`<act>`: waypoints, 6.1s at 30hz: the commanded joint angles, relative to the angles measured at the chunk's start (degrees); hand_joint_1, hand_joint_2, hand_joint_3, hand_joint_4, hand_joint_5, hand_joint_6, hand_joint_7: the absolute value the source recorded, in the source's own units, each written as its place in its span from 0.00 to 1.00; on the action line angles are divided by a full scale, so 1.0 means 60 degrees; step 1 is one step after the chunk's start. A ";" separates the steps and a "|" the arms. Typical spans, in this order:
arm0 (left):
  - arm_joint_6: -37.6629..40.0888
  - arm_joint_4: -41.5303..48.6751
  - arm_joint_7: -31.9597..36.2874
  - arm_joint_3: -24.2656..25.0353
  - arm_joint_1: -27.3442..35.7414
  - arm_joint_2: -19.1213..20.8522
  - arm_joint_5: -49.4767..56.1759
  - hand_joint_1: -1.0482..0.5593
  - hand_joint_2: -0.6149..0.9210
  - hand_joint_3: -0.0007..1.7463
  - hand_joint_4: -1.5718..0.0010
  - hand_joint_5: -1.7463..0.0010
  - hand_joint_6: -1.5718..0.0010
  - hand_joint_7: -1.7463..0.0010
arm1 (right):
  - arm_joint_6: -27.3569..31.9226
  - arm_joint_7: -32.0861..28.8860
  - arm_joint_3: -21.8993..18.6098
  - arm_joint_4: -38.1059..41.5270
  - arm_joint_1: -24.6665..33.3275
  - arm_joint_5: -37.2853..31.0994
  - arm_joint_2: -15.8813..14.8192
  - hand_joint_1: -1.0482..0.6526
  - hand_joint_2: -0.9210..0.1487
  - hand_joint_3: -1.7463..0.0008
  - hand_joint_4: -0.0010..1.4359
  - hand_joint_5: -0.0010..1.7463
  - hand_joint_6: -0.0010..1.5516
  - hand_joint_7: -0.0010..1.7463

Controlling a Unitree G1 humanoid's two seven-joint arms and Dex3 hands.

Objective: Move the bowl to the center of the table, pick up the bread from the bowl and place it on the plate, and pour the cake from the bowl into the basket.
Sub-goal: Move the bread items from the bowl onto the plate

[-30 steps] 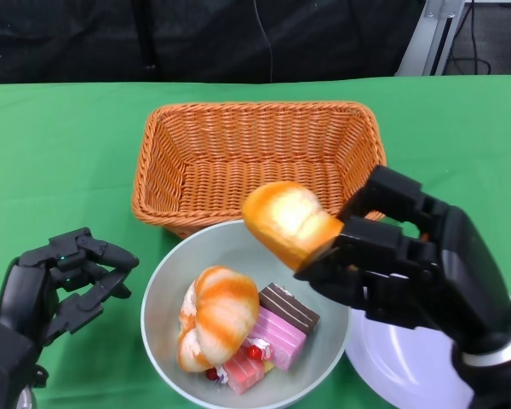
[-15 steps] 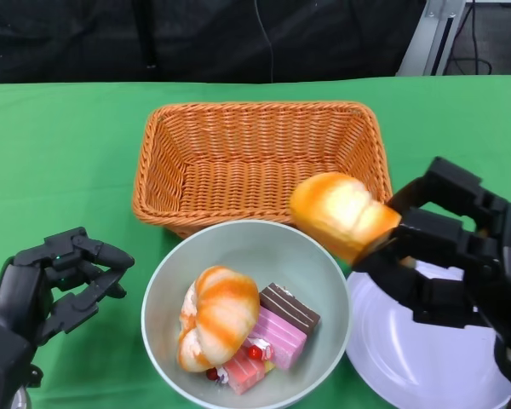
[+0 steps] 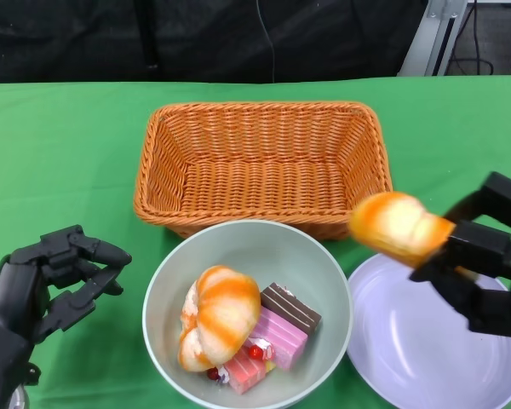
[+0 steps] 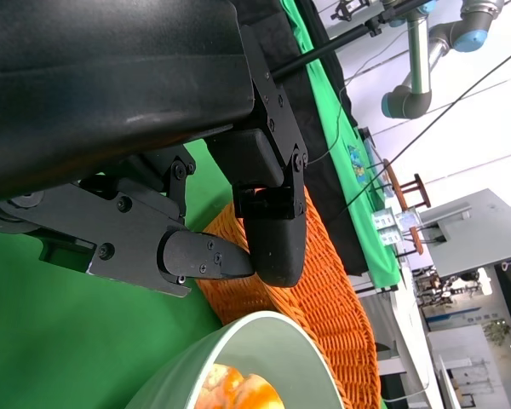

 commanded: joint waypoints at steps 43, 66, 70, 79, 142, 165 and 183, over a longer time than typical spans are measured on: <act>0.0217 -0.0839 0.0084 0.0072 0.0156 -0.0123 -0.0284 0.49 1.00 0.12 0.43 0.30 0.35 0.53 | 0.1356 -0.5029 0.3336 0.3824 -0.1002 -0.2492 -0.2546 0.58 0.21 0.68 0.62 0.78 0.56 0.56; 0.0271 -0.1036 0.0053 0.0048 0.0284 -0.0194 -0.0277 0.49 1.00 0.11 0.43 0.29 0.35 0.52 | 0.2029 -0.3059 0.4359 0.4956 -0.1982 -0.1661 -0.2135 0.56 0.00 0.97 0.58 0.76 0.59 0.44; 0.0294 -0.1127 0.0053 0.0036 0.0331 -0.0201 -0.0264 0.49 1.00 0.11 0.43 0.28 0.36 0.52 | 0.2107 -0.2805 0.4410 0.4956 -0.1990 -0.1546 -0.2058 0.56 0.00 0.97 0.60 0.72 0.61 0.41; 0.0259 -0.1089 0.0006 0.0052 0.0320 -0.0254 -0.0317 0.50 1.00 0.12 0.42 0.29 0.35 0.52 | 0.2327 -0.2194 0.4548 0.4841 -0.2015 -0.1328 -0.1918 0.54 0.00 0.97 0.58 0.79 0.61 0.41; 0.0188 -0.0924 0.0090 0.0037 0.0304 -0.0218 -0.0100 0.49 1.00 0.12 0.44 0.27 0.37 0.48 | 0.0590 -0.3730 0.4284 0.4606 -0.2158 -0.0964 -0.1542 0.23 0.00 0.97 0.53 0.76 0.46 0.38; 0.0087 -0.0760 0.0124 -0.0016 0.0245 -0.0216 -0.0058 0.50 1.00 0.13 0.44 0.30 0.40 0.47 | 0.0229 -0.1242 0.3255 0.2540 -0.1671 0.0249 -0.1201 0.23 0.00 0.94 0.60 0.36 0.56 0.04; 0.0150 -0.0872 0.0246 -0.0024 0.0280 -0.0195 0.0012 0.49 1.00 0.13 0.44 0.29 0.39 0.47 | 0.0143 0.0615 0.2347 0.0333 -0.1007 0.1225 -0.0703 0.22 0.00 0.95 0.56 0.31 0.54 0.02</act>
